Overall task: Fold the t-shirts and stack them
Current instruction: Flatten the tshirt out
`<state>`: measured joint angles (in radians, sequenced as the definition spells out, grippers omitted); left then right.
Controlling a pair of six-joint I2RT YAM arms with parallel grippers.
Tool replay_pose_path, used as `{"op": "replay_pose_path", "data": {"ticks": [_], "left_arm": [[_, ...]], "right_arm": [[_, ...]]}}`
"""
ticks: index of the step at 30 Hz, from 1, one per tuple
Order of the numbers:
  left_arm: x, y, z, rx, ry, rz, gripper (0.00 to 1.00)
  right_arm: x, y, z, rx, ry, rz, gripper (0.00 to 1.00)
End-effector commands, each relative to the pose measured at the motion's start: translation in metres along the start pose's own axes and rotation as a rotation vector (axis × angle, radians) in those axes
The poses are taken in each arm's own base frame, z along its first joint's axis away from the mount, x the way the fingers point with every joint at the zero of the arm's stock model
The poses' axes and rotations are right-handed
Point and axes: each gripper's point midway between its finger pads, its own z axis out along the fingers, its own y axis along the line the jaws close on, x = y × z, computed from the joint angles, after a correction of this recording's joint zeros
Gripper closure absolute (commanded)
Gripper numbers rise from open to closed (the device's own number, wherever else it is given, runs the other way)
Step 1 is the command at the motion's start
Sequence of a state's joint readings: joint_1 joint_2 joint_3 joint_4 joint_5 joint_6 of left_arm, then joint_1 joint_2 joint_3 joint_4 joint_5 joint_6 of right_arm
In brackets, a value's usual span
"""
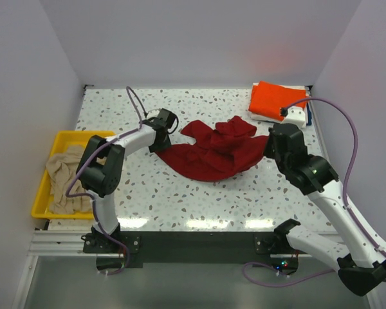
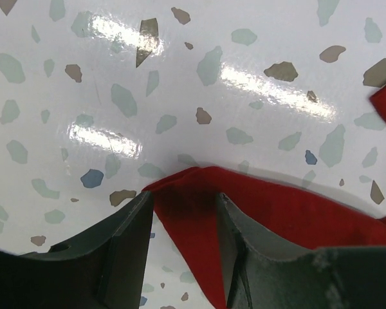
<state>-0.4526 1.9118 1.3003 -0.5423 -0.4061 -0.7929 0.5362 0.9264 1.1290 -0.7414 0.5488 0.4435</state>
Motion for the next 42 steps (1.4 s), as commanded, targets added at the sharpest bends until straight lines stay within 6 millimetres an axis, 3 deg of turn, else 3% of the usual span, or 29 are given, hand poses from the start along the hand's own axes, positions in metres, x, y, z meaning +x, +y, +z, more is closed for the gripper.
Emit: {"op": "replay_pose_path", "data": {"ticks": [1, 8, 21, 32, 35, 38, 40, 42], "left_arm": [[-0.005, 0.001, 0.009, -0.029, -0.011, 0.007, 0.52], [0.001, 0.017, 0.000, -0.048, -0.006, -0.009, 0.52], [0.003, 0.017, -0.019, 0.037, -0.011, -0.046, 0.52], [0.027, 0.011, 0.008, 0.059, 0.043, -0.049, 0.52], [0.030, 0.009, 0.014, 0.060, 0.050, -0.049, 0.57], [0.028, 0.010, 0.016, 0.068, 0.051, -0.064, 0.76], [0.018, 0.009, 0.009, 0.087, 0.034, -0.082, 0.98], [0.005, 0.013, 0.002, 0.098, 0.011, -0.101, 1.00]], "right_arm": [[-0.004, 0.001, -0.002, -0.018, -0.017, 0.013, 1.00], [-0.003, -0.001, -0.004, -0.016, -0.018, 0.012, 1.00], [0.001, -0.001, -0.004, -0.015, -0.009, 0.013, 1.00], [0.000, 0.000, -0.004, -0.017, -0.006, 0.012, 1.00], [0.002, 0.000, -0.003, -0.018, -0.004, 0.015, 1.00], [0.005, 0.001, -0.001, -0.019, 0.002, 0.015, 1.00], [0.006, 0.003, 0.000, -0.025, 0.009, 0.015, 1.00], [0.004, 0.004, 0.000, -0.030, 0.007, 0.017, 1.00]]}}
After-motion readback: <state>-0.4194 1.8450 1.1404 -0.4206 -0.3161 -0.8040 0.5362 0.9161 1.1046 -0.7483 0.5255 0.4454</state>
